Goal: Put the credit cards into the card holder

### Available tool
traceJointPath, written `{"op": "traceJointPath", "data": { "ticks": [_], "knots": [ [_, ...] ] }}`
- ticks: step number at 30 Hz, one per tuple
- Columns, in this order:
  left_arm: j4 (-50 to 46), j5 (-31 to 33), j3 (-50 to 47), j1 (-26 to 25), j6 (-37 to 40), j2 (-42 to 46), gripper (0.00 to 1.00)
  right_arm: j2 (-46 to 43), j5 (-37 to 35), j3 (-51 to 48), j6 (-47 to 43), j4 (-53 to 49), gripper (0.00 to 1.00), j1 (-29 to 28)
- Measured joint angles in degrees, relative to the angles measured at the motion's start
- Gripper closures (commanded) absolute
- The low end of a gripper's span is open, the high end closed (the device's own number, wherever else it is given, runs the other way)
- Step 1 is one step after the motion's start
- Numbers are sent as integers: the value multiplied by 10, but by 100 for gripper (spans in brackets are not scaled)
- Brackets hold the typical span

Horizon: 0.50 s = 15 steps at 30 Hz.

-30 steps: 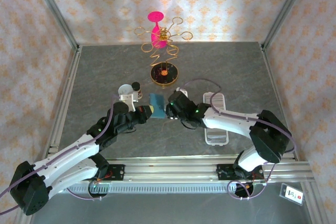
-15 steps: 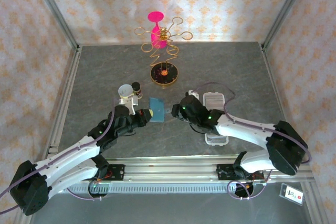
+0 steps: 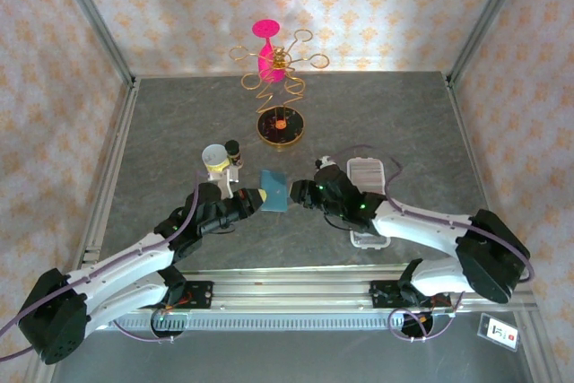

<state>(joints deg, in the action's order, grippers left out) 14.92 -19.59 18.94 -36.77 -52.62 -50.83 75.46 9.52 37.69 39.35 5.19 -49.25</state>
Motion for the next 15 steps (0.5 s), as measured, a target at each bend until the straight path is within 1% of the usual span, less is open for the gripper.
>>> {"op": "traceJointPath", "data": {
  "ticks": [3,5,10,15],
  "knots": [
    [8,-6,-4,0,-1,-1,100,14,4,0,2,3,69,2],
    [12,-8,-7,-3,-3,-5,100,19,7,0,2,5,76,2],
    [27,-12,-17,-8,-14,-13,100,21,15,0,-2,10,100,2],
    [39,-14,-20,-15,-20,-31,100,21,28,-14,-4,20,100,2]
  ]
}}
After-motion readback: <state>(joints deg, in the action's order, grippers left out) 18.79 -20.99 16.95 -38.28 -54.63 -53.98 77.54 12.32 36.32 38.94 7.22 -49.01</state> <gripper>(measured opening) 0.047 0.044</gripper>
